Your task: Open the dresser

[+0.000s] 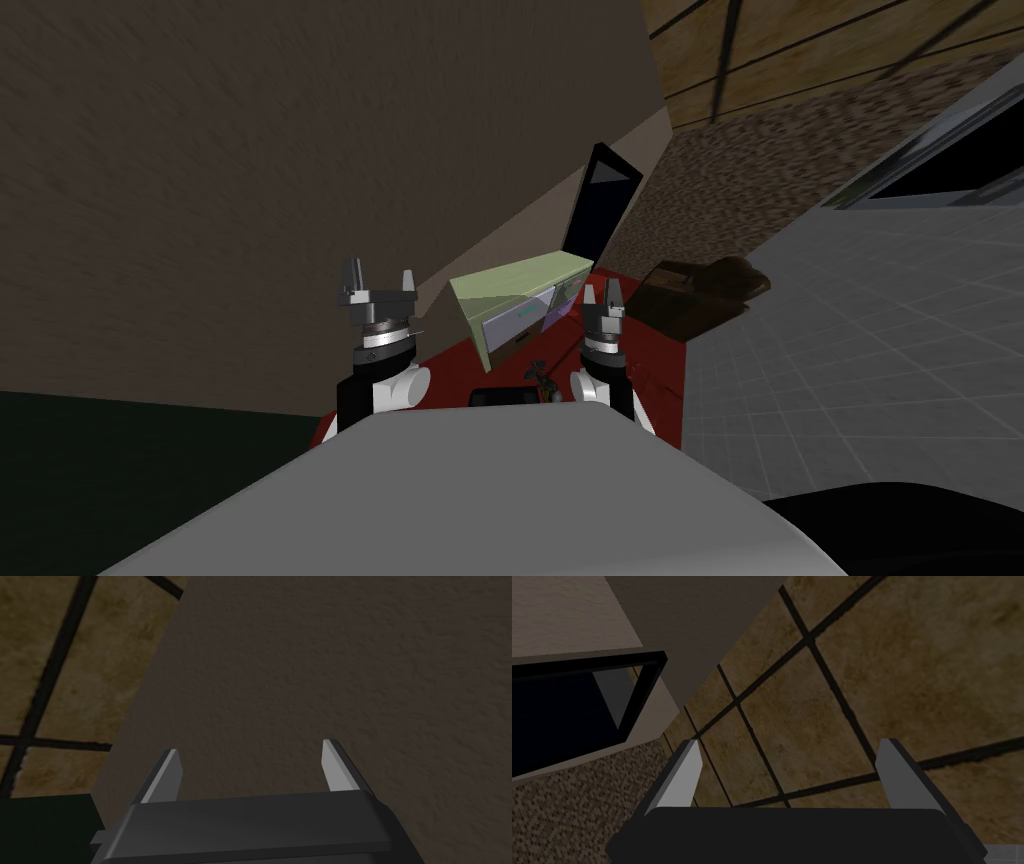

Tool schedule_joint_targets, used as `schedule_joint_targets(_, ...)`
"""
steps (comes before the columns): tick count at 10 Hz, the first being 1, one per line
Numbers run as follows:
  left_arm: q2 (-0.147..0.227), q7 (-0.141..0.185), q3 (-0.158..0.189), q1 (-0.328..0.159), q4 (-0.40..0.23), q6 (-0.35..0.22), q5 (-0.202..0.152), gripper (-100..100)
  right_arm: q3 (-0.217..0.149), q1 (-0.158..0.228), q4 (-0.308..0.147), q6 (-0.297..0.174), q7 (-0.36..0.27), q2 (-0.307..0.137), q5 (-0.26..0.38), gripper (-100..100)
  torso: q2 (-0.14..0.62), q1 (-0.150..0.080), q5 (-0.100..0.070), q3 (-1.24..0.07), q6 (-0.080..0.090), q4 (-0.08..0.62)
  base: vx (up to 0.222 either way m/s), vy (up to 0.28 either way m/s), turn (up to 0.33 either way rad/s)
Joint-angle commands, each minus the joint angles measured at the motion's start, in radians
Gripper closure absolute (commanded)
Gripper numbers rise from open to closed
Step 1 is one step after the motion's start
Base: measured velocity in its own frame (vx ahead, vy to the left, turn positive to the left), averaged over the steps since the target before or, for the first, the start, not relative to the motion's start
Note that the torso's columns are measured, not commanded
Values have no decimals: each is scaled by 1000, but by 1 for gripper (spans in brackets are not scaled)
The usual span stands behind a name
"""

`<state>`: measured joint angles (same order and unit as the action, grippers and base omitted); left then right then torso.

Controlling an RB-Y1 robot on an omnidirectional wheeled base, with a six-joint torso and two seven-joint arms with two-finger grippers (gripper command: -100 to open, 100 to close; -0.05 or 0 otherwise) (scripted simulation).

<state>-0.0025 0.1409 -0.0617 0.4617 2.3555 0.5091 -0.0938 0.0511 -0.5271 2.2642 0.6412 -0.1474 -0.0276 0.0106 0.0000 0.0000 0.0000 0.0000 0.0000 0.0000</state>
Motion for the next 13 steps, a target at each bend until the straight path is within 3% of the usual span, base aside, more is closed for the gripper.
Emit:
schedule_joint_targets(1,0,0,0,0,0,0,0,0,0,0,0,0,0,0,0,0,40,0,0,-82,0,41,0,0,0)
schedule_joint_targets(9,0,0,0,0,0,0,0,0,0,0,0,0,0,0,0,0,618,0,0,-1234,0,617,0,0,0)
schedule_joint_targets(10,0,0,0,0,0,0,0,0,2,-2,-7,1,22,-29,-15,-100,691,0,0,-1382,0,691,20,-41,76)
schedule_joint_targets(13,0,0,0,0,0,0,0,0,12,-13,-32,3,101,-82,-72,-100,735,-3,-1,-1476,0,736,49,-107,140)
